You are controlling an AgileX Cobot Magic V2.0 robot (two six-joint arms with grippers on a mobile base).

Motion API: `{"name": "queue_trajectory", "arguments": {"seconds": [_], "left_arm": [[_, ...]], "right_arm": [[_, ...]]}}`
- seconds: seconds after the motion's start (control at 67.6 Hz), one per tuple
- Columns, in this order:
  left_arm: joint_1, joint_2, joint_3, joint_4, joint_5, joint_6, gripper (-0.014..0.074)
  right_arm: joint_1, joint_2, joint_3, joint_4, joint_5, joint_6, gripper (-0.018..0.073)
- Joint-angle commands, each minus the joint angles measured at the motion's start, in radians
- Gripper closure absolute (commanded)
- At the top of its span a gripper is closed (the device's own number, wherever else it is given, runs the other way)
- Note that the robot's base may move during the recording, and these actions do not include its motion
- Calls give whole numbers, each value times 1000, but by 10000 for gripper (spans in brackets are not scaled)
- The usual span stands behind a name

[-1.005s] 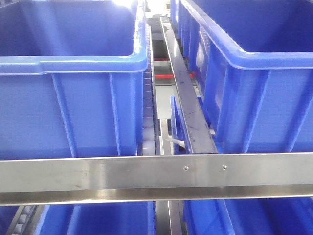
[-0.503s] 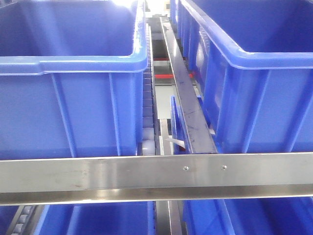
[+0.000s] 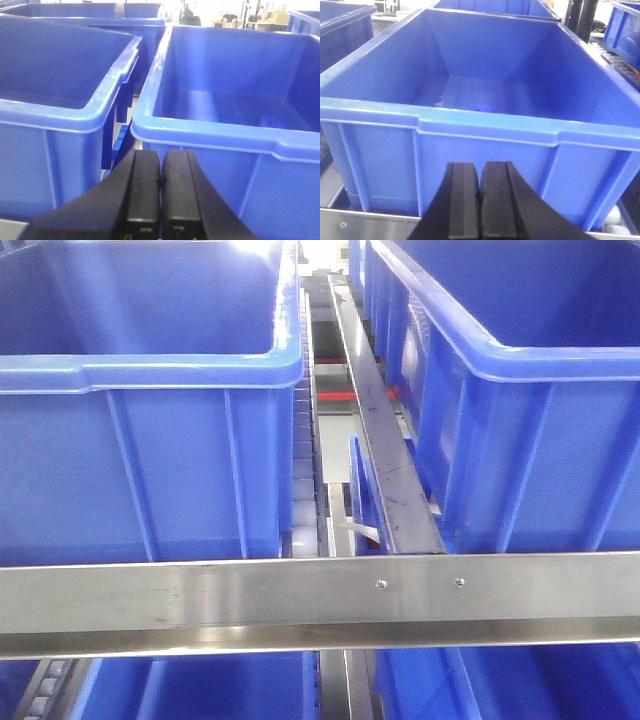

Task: Pick and sort blue part to right shelf

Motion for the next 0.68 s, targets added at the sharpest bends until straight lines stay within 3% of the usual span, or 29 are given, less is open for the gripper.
{"name": "queue_trajectory", "arguments": {"seconds": [0.0, 0.665], "left_arm": [[4, -21, 25, -10, -92, 0, 463], [4, -21, 25, -10, -92, 0, 463]], "right_arm": [[-2, -22, -21, -3, -95, -3, 528], [-2, -22, -21, -3, -94, -3, 528]]}}
